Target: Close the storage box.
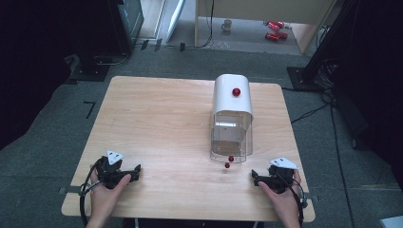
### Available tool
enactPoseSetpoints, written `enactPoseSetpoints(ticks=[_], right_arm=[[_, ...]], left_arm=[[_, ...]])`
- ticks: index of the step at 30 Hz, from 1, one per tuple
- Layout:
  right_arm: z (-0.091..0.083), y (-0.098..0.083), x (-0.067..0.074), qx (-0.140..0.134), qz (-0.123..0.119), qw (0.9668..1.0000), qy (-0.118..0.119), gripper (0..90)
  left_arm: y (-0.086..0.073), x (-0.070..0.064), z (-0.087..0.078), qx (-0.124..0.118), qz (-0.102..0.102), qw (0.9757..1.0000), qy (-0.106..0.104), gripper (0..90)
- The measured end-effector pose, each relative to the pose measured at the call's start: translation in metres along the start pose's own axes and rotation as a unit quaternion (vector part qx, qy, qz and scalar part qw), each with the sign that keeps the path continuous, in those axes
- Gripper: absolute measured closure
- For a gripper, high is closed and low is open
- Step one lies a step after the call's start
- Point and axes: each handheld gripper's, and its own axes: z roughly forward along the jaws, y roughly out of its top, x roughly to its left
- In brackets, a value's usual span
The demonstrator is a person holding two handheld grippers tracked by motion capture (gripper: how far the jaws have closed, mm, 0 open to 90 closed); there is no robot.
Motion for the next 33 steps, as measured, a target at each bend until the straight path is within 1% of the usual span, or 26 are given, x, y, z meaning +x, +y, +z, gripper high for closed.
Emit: enactPoseSetpoints(ticks=[2, 4, 5, 6, 7, 9, 10, 11, 12, 13, 14, 16, 17, 19, 20, 22, 23, 24, 25, 26, 27, 29, 30, 31, 32, 33], right_arm=[[-0.003, -0.001, 0.000, -0.011, 0.003, 0.9999, -0.004, 12.5], [-0.007, -0.002, 0.002, -0.020, 0.007, 0.9998, -0.004, 15.5], [-0.008, -0.001, 0.003, -0.023, 0.010, 0.9997, -0.002, 15.8], [-0.008, -0.001, 0.003, -0.023, 0.010, 0.9997, -0.002, 15.8], [-0.015, 0.000, 0.008, -0.037, 0.013, 0.9992, 0.002, 19.6], [-0.021, 0.002, 0.013, -0.052, 0.010, 0.9986, 0.006, 23.7], [-0.025, 0.004, 0.016, -0.058, 0.009, 0.9982, 0.010, 24.8], [-0.025, 0.004, 0.016, -0.058, 0.009, 0.9982, 0.010, 24.8], [-0.032, 0.006, 0.021, -0.069, 0.009, 0.9973, 0.020, 27.6], [-0.035, 0.007, 0.024, -0.074, 0.009, 0.9969, 0.024, 29.1], [-0.035, 0.007, 0.024, -0.074, 0.009, 0.9969, 0.024, 29.1], [-0.045, 0.011, 0.035, -0.087, 0.002, 0.9955, 0.037, 33.0], [-0.045, 0.011, 0.035, -0.087, 0.002, 0.9955, 0.037, 33.0], [-0.052, 0.015, 0.045, -0.099, -0.001, 0.9937, 0.053, 37.9], [-0.052, 0.015, 0.045, -0.099, -0.001, 0.9937, 0.053, 37.9], [-0.056, 0.018, 0.051, -0.108, 0.002, 0.9917, 0.070, 42.3], [-0.059, 0.021, 0.057, -0.114, 0.000, 0.9899, 0.085, 45.9], [-0.060, 0.022, 0.059, -0.115, -0.001, 0.9894, 0.088, 47.1], [-0.060, 0.024, 0.062, -0.117, -0.002, 0.9888, 0.093, 48.8], [-0.059, 0.025, 0.064, -0.117, -0.001, 0.9884, 0.098, 50.1], [-0.059, 0.025, 0.064, -0.117, -0.001, 0.9884, 0.098, 50.1], [-0.058, 0.026, 0.067, -0.117, 0.000, 0.9879, 0.102, 52.7], [-0.057, 0.028, 0.071, -0.114, 0.004, 0.9864, 0.118, 56.2], [-0.057, 0.028, 0.072, -0.114, 0.001, 0.9859, 0.122, 57.3], [-0.057, 0.028, 0.072, -0.114, 0.001, 0.9859, 0.122, 57.3], [-0.056, 0.029, 0.075, -0.115, -0.004, 0.9859, 0.122, 59.2]], left_arm=[[0.000, -0.001, -0.001, 0.002, -0.006, 1.0000, 0.004, 0.0], [0.000, -0.001, -0.003, 0.012, -0.007, 0.9999, 0.006, 0.0], [0.000, -0.001, -0.004, 0.014, -0.010, 0.9998, 0.014, 0.0], [0.000, -0.001, -0.004, 0.014, -0.010, 0.9998, 0.014, 0.0], [0.000, -0.002, -0.008, 0.005, -0.009, 0.9998, 0.016, 0.0], [0.002, -0.003, -0.010, -0.002, -0.011, 0.9999, 0.008, 0.0], [0.004, -0.007, -0.014, -0.018, -0.008, 0.9998, -0.002, 0.0], [0.004, -0.007, -0.014, -0.018, -0.008, 0.9998, -0.002, 0.0], [0.006, -0.009, -0.015, -0.024, -0.005, 0.9997, -0.007, 0.0], [0.009, -0.014, -0.018, -0.031, -0.002, 0.9992, -0.024, 0.0], [0.009, -0.014, -0.018, -0.031, -0.002, 0.9992, -0.024, 0.0], [0.013, -0.019, -0.019, -0.041, -0.001, 0.9984, -0.040, 0.0], [0.015, -0.022, -0.020, -0.045, -0.001, 0.9979, -0.046, 0.0], [0.020, -0.027, -0.023, -0.059, 0.004, 0.9968, -0.053, 6.7], [0.022, -0.030, -0.024, -0.067, 0.006, 0.9962, -0.056, 6.7], [0.028, -0.037, -0.025, -0.076, 0.013, 0.9946, -0.070, 7.4], [0.032, -0.046, -0.026, -0.085, 0.018, 0.9925, -0.086, 8.3], [0.032, -0.046, -0.026, -0.085, 0.018, 0.9925, -0.086, 11.2], [0.034, -0.051, -0.027, -0.091, 0.023, 0.9913, -0.092, 14.1], [0.037, -0.061, -0.027, -0.097, 0.035, 0.9889, -0.106, 14.0], [0.037, -0.061, -0.027, -0.097, 0.035, 0.9889, -0.106, 14.1], [0.040, -0.072, -0.028, -0.102, 0.043, 0.9856, -0.128, 14.3], [0.042, -0.078, -0.028, -0.107, 0.050, 0.9834, -0.138, 15.1], [0.045, -0.088, -0.028, -0.111, 0.056, 0.9801, -0.154, 15.3], [0.045, -0.088, -0.028, -0.111, 0.056, 0.9801, -0.154, 15.5], [0.047, -0.094, -0.028, -0.112, 0.063, 0.9783, -0.163, 16.1]])
